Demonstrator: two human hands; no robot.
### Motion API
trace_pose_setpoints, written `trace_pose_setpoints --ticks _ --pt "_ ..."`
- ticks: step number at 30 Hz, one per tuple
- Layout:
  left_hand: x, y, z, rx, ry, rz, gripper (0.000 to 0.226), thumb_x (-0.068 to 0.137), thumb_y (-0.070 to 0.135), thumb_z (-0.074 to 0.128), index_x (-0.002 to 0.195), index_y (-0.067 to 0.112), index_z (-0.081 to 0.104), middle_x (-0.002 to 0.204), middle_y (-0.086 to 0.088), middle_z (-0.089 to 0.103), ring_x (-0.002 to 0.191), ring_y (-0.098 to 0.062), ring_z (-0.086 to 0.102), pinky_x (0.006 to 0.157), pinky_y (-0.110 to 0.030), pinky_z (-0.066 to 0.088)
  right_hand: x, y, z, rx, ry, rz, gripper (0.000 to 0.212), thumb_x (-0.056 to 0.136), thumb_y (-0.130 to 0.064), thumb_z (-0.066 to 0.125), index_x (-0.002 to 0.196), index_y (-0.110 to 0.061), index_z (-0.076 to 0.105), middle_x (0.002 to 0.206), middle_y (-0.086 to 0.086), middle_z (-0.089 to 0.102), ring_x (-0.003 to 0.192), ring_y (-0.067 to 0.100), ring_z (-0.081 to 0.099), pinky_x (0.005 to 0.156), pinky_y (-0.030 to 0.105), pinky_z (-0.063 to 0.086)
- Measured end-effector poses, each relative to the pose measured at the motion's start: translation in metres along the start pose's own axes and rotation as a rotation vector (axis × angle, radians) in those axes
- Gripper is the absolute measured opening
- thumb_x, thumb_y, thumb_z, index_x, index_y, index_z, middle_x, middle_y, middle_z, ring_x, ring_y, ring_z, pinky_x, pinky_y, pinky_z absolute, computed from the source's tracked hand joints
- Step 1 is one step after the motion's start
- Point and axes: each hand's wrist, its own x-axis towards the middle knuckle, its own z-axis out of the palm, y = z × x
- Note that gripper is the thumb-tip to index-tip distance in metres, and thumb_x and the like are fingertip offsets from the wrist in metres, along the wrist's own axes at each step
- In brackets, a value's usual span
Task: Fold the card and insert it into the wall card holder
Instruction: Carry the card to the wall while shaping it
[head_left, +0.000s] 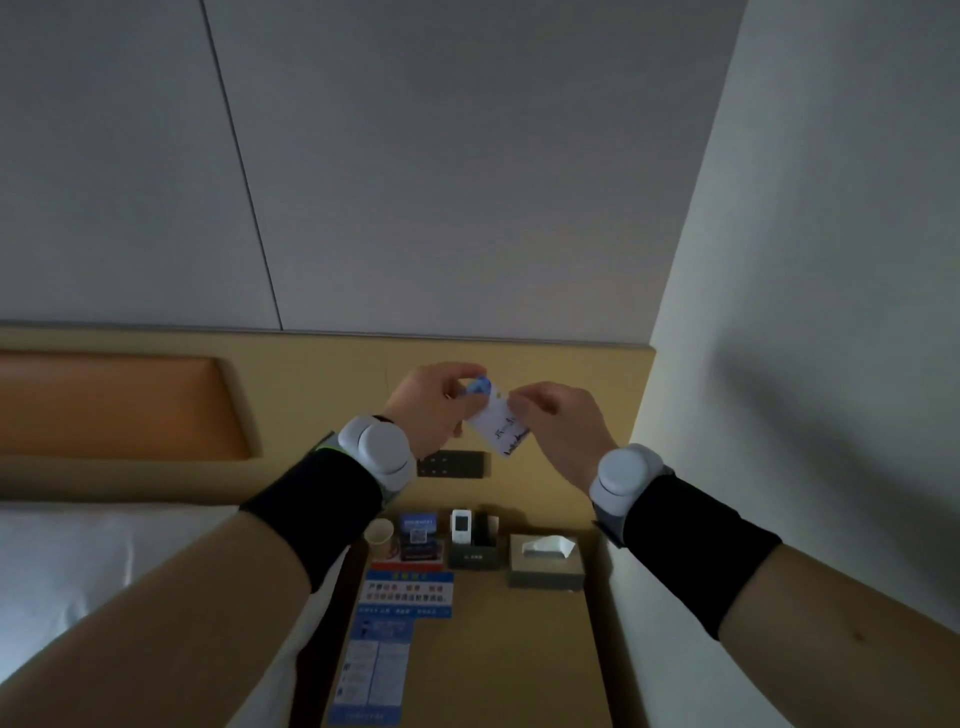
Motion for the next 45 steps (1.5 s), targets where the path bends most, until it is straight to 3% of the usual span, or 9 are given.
trace_pose_setpoints --ticks 5,12,18,23,29,34,37,40,45 --pt "0.003 0.035 -0.014 0.010 0.001 0.106 0.030 0.092 0.031 0.063 0.122 0.033 0.064 0.074 0.011 0.064 0.046 0.002 0.054 0.047 -0.009 0.044 -0.002 -0.028 -0.020 -0.004 0.044 -0.023 0.024 0.089 -0.028 0.067 0.111 -0.020 0.073 0.087 -0.006 0.073 0.077 0.005 0.067 0.065 0.017 0.047" --pt "0.006 0.062 -0.028 -0.175 0.042 0.164 0.015 0.082 0.037 0.074 0.092 0.029 0.067 0.067 0.009 0.072 0.048 -0.001 0.060 0.046 -0.012 0.046 -0.021 -0.063 -0.044 0.004 0.044 -0.132 0.052 0.090 -0.021 0.067 0.139 -0.028 0.054 0.073 -0.005 0.068 0.067 0.006 0.066 0.066 0.015 0.049" --pt "-0.007 0.090 -0.032 -0.316 -0.018 0.270 0.028 0.073 0.056 0.062 0.086 0.031 0.064 0.050 0.008 0.065 0.042 -0.008 0.057 0.042 -0.025 0.043 -0.065 -0.102 -0.059 -0.040 0.264 -0.140 0.052 0.089 -0.020 0.069 0.138 -0.026 0.056 0.079 0.003 0.074 0.074 0.014 0.072 0.079 0.025 0.056" --pt "-0.038 0.143 -0.016 -0.447 -0.105 0.376 0.014 0.082 0.038 0.063 0.093 0.032 0.057 0.061 0.011 0.070 0.040 -0.011 0.059 0.039 -0.025 0.042 -0.131 -0.128 -0.092 -0.056 0.540 -0.093 0.050 0.087 -0.018 0.070 0.135 -0.027 0.058 0.077 0.001 0.076 0.073 0.011 0.071 0.082 0.026 0.054" --pt "-0.070 0.186 -0.002 -0.555 -0.146 0.478 0.016 0.086 0.009 0.062 0.094 0.021 0.056 0.053 0.011 0.063 0.041 -0.010 0.057 0.043 -0.022 0.043 -0.181 -0.153 -0.117 -0.106 0.633 -0.068 0.048 0.089 -0.016 0.068 0.136 -0.023 0.057 0.074 0.003 0.075 0.066 0.010 0.070 0.081 0.028 0.055" --pt "-0.119 0.248 0.022 -0.626 -0.267 0.583 0.016 0.086 0.006 0.060 0.102 0.012 0.058 0.063 0.006 0.062 0.043 -0.009 0.058 0.043 -0.015 0.043 -0.252 -0.175 -0.164 -0.160 0.805 -0.025 0.033 0.092 -0.017 0.064 0.125 -0.020 0.065 0.083 0.017 0.074 0.063 0.011 0.068 0.072 0.019 0.054" --pt "-0.156 0.284 0.038 -0.676 -0.329 0.635 0.020 0.087 0.001 0.058 0.105 0.008 0.058 0.064 0.002 0.060 0.042 -0.007 0.057 0.042 -0.014 0.043 -0.294 -0.189 -0.190 -0.164 0.912 -0.016 0.027 0.091 -0.008 0.065 0.118 -0.014 0.069 0.091 0.022 0.074 0.070 0.022 0.069 0.070 0.024 0.056" --pt "-0.201 0.321 0.052 -0.716 -0.388 0.675 0.023 0.086 -0.001 0.057 0.108 0.008 0.060 0.063 0.001 0.059 0.042 -0.005 0.057 0.043 -0.014 0.044 -0.345 -0.203 -0.215 -0.225 1.002 0.006 0.025 0.089 -0.009 0.066 0.112 -0.016 0.071 0.087 0.016 0.076 0.073 0.029 0.073 0.074 0.035 0.059" --pt "-0.281 0.375 0.070 -0.793 -0.460 0.720 0.023 0.085 0.002 0.054 0.105 0.011 0.062 0.066 -0.001 0.060 0.044 -0.003 0.059 0.042 -0.015 0.046 -0.437 -0.232 -0.247 -0.318 1.090 0.054 0.025 0.087 -0.017 0.066 0.111 -0.024 0.071 0.083 0.008 0.077 0.074 0.023 0.073 0.074 0.028 0.057"
